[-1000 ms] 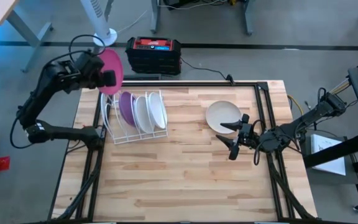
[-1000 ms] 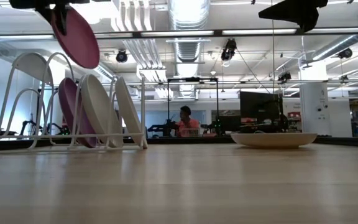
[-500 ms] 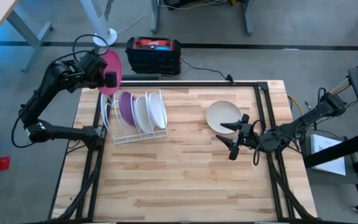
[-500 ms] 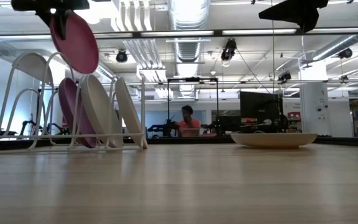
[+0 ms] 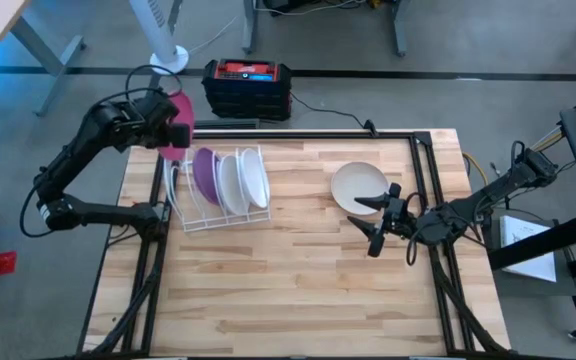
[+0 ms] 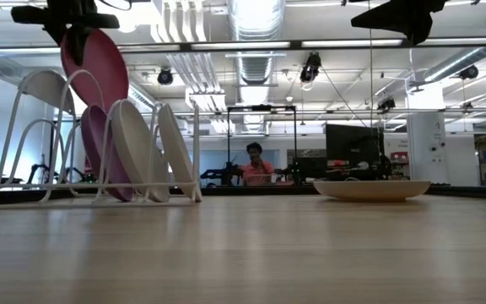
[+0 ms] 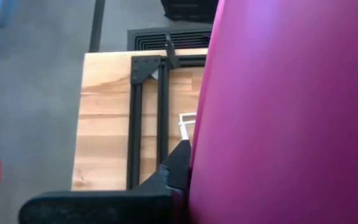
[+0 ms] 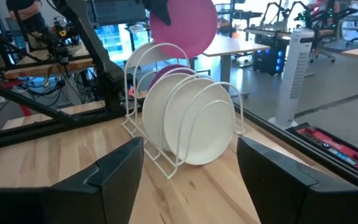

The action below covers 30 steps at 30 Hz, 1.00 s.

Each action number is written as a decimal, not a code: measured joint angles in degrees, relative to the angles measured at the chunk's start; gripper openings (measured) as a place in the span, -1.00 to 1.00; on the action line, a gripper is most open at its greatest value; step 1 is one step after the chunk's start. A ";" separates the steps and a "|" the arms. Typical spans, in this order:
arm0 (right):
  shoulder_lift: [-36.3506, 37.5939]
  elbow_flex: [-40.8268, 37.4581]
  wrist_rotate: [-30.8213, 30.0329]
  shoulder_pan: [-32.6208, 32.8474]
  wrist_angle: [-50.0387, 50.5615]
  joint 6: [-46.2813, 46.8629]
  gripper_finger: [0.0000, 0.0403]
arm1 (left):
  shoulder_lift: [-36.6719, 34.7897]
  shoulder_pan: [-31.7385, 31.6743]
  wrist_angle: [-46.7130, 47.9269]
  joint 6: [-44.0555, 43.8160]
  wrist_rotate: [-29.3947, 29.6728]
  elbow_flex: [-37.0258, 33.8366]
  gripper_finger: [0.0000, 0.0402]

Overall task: Sort dishes
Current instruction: Put the pink plate into the white dish rack

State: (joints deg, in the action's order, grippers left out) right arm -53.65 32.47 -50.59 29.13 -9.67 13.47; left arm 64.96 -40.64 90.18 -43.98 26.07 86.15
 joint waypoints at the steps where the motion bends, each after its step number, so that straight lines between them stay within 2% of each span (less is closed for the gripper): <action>1: 0.00 0.00 0.00 -0.02 0.02 0.00 0.24 | -0.06 0.00 -0.03 -0.18 -0.49 -0.12 -0.88; 10: -0.01 0.00 0.00 -0.05 0.02 0.02 0.22 | -0.18 0.15 -0.60 -2.94 -5.05 -3.88 -0.87; 19: 0.00 0.00 0.00 -0.06 0.02 0.04 0.21 | -0.23 4.29 -0.12 -7.16 -5.73 -8.12 -0.87; 30: 0.00 0.00 0.00 -0.05 0.02 0.07 0.22 | -0.27 12.75 -0.11 -14.28 1.40 -10.97 -0.87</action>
State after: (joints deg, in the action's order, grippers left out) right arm -53.65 32.47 -50.59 29.08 -9.65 13.54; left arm 64.69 -27.89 90.07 -58.26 27.47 75.18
